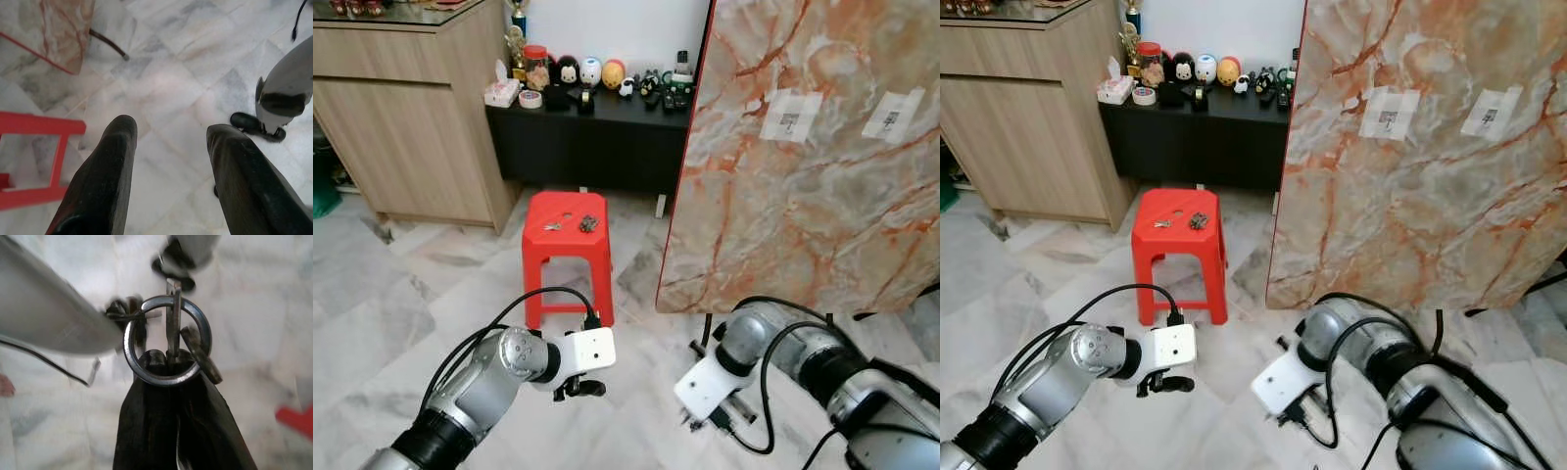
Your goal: Hang keys on a hook
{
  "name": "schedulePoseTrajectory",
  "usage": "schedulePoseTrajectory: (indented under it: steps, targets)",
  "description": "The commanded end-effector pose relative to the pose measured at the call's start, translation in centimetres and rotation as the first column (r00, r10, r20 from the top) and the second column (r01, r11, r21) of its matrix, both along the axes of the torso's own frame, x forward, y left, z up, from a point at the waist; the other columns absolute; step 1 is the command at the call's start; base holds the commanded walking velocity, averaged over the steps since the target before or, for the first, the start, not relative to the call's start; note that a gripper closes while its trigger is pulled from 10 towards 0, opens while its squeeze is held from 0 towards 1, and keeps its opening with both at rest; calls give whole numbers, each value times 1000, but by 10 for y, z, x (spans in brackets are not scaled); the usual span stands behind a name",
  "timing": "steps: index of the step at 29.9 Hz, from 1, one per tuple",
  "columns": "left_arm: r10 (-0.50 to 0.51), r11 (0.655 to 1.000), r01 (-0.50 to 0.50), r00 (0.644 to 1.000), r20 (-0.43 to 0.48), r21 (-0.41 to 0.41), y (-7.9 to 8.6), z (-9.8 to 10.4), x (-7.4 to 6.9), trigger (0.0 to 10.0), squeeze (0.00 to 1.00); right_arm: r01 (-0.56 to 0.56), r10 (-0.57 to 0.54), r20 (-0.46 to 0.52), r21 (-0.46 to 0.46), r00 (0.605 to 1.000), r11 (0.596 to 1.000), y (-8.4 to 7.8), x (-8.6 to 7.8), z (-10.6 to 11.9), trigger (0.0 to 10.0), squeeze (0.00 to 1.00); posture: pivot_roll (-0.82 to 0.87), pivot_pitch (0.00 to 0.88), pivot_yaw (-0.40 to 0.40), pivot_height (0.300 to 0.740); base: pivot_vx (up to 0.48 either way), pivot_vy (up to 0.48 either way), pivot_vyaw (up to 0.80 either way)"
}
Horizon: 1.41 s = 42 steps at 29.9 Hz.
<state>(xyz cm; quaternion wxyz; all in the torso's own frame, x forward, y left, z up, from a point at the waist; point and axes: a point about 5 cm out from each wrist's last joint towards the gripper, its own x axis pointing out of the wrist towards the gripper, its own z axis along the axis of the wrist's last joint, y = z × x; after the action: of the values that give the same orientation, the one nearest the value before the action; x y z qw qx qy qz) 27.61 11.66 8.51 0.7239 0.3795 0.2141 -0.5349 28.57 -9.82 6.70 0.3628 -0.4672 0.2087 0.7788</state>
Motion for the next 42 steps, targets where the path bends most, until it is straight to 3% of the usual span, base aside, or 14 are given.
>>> schedulePoseTrajectory:
  steps: [1,3,4,6,7,9,12,14,27,33,42]
  targets:
    - [-3,1000,2,1000,18,7,0,3,3,10000,0,-26,30,50,-75,998,997,-11,4,1,0,0,99,0,-139,728,0,0,0]
    - [-3,1000,3,1000,16,6,-1,3,2,10000,0,-52,92,177,-221,980,974,-24,12,-4,0,0,96,0,-138,728,0,0,0]
    - [-6,1000,6,1000,8,1,-2,2,1,10000,0,-40,86,203,-219,975,975,-25,15,-2,0,0,95,0,-138,728,0,0,0]
    - [-11,1000,11,1000,0,-8,-3,1,0,10000,0,-10,22,129,-98,991,995,-13,11,2,0,0,93,0,-139,728,0,0,0]
    - [-11,1000,11,1000,0,-8,-3,1,0,10000,0,-10,22,129,-98,991,995,-13,11,2,0,0,93,0,-139,728,0,0,0]
    - [-6,1000,6,1000,-4,-26,-5,1,-1,10000,0,27,-26,98,-12,995,1000,-5,11,6,0,0,94,0,-140,728,0,0,0]
    - [-2,999,2,1000,-3,-38,-6,1,-1,10000,0,31,-23,193,-42,981,999,-8,17,5,0,0,91,0,-137,728,0,0,0]
    - [5,998,-6,1000,-9,-60,-7,1,-1,10000,0,75,-75,265,12,961,997,-4,25,8,0,0,94,0,-137,728,0,0,0]
    - [26,984,-35,998,-54,-173,-16,-2,-10,10000,0,110,-135,320,94,938,989,9,39,25,0,0,92,0,-140,728,0,0,0]
    - [48,985,-58,997,-68,-165,-13,-8,-14,10000,0,143,-185,357,140,915,980,16,47,32,0,0,93,0,-144,728,0,0,0]
    - [96,967,-114,991,-92,-227,-13,-11,-18,10000,0,168,-242,388,214,889,962,30,55,44,0,0,98,0,-145,728,0,0,0]
